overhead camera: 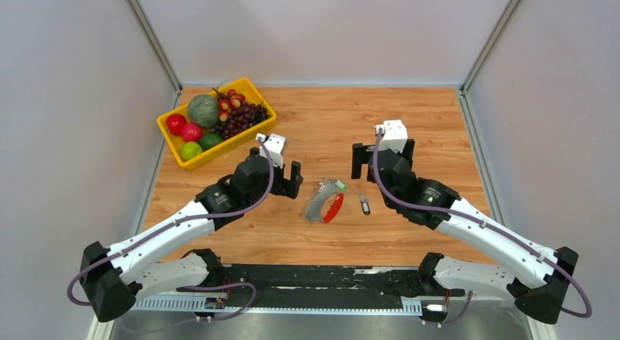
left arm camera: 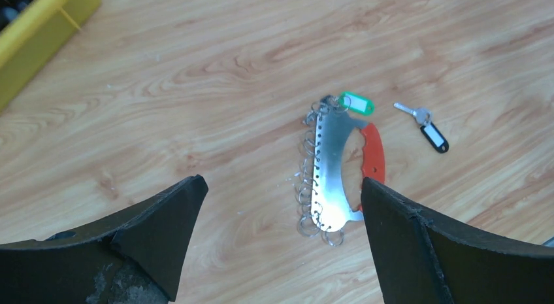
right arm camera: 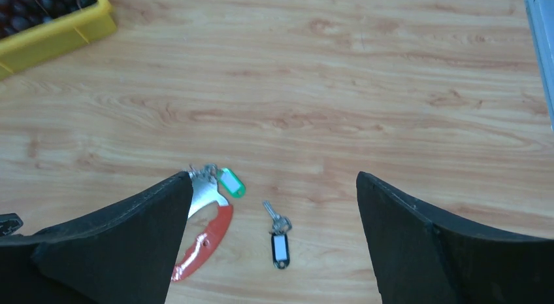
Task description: Put the keys on the keyring
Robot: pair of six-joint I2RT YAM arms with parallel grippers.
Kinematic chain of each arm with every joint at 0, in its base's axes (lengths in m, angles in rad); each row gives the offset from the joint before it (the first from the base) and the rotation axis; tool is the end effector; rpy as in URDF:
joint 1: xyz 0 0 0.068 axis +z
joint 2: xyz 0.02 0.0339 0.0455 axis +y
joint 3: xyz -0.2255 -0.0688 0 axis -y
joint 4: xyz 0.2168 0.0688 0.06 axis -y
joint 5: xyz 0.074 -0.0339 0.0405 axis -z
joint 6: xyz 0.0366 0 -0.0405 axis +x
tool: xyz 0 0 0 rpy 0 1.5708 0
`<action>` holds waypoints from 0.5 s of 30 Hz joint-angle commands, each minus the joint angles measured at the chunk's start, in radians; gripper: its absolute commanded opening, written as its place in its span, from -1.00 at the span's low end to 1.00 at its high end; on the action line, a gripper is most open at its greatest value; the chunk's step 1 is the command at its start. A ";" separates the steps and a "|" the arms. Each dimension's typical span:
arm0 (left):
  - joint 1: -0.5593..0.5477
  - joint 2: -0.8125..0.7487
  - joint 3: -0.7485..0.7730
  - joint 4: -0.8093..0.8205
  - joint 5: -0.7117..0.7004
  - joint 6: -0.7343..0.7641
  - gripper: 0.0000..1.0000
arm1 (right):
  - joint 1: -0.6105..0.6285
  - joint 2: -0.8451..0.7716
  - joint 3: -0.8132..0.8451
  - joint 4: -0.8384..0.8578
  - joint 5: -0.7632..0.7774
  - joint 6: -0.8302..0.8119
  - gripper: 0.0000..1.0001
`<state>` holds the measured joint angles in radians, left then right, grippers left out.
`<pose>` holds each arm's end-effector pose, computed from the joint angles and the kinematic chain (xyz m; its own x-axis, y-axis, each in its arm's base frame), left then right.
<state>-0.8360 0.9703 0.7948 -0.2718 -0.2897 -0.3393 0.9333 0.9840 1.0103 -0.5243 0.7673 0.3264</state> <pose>0.1518 -0.1524 0.2736 -0.4526 0.0252 -0.8913 0.4112 0.8929 -0.1836 0.1385 0.1443 0.3190 -0.3384 -0.0691 -0.9385 -0.1129 0.9931 -0.0324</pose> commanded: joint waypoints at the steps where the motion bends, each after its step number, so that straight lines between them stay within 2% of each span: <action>1: -0.001 0.064 -0.029 0.051 0.042 -0.062 1.00 | -0.004 0.071 0.017 -0.121 -0.026 0.063 1.00; 11: -0.001 0.180 -0.068 0.118 0.035 -0.145 1.00 | -0.008 0.219 0.006 -0.100 -0.063 0.089 1.00; 15: 0.024 0.243 -0.049 0.192 0.102 -0.155 0.99 | -0.043 0.284 -0.002 -0.040 -0.141 0.094 0.93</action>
<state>-0.8333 1.1713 0.7185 -0.1955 -0.2424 -0.4595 0.9207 1.2247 1.0103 -0.6392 0.6960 0.3923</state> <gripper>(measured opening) 1.000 0.982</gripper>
